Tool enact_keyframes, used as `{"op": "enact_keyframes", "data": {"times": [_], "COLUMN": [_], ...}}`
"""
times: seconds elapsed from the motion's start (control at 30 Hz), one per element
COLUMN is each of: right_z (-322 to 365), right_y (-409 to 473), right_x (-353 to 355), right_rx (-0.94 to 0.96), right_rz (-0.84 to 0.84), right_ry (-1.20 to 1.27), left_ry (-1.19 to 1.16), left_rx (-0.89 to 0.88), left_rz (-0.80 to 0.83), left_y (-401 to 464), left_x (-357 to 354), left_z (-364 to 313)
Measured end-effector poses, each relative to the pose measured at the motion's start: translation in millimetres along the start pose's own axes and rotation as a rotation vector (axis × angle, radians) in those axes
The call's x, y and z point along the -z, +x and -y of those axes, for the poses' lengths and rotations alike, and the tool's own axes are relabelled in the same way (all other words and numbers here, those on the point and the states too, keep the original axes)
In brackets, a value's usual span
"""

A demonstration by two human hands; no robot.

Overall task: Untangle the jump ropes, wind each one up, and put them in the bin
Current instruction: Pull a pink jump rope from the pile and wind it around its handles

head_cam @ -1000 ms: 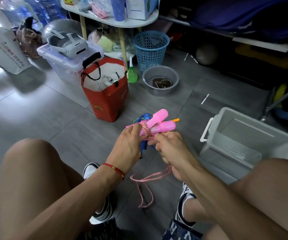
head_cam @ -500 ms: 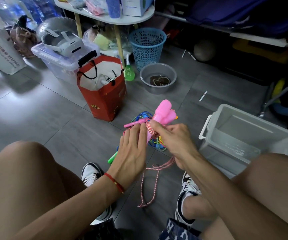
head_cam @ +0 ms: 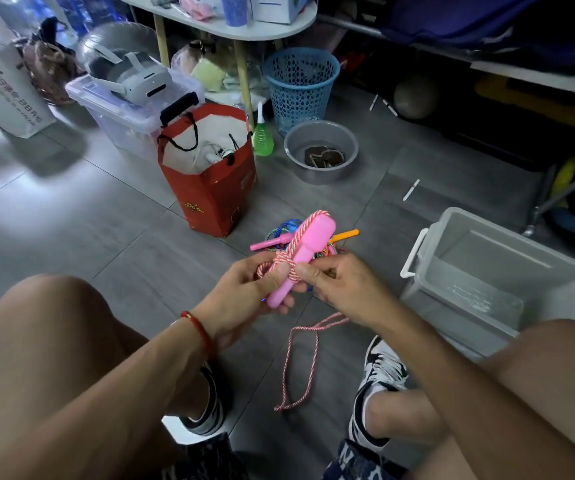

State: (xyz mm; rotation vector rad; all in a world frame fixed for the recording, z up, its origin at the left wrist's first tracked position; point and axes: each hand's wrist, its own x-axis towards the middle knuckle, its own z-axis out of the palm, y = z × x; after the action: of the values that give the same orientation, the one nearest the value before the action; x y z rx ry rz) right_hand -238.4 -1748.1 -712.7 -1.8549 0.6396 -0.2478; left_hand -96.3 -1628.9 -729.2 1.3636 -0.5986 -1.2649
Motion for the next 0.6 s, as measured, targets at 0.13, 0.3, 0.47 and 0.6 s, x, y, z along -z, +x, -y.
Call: {"op": "enact_keyframes", "data": {"times": [0.13, 0.3, 0.47, 0.6], "right_z": [-12.8, -2.7, -1.2, -2.2], "right_y": [5.8, 6.1, -2.4, -1.8], "right_x": [-21.2, -20.1, -27.5, -28.2], "right_rx": [-0.091, -0.153, -0.148, -0.142], "right_rz": [-0.13, -0.116, -0.197, -0.187], "right_ry": [-0.212, -0.259, -0.264, -0.28], "left_ry": [0.068, 0.293, 0.239, 0.27], "left_rx": [-0.046, -0.066, -0.048, -0.129], "left_rz": [-0.242, -0.284, -0.211, -0.264], "left_y": [8.1, 6.3, -0.2, 2.7], "left_x": [-2.3, 0.2, -2.8, -4.9], "left_z": [4.0, 2.8, 3.0, 8.6]}}
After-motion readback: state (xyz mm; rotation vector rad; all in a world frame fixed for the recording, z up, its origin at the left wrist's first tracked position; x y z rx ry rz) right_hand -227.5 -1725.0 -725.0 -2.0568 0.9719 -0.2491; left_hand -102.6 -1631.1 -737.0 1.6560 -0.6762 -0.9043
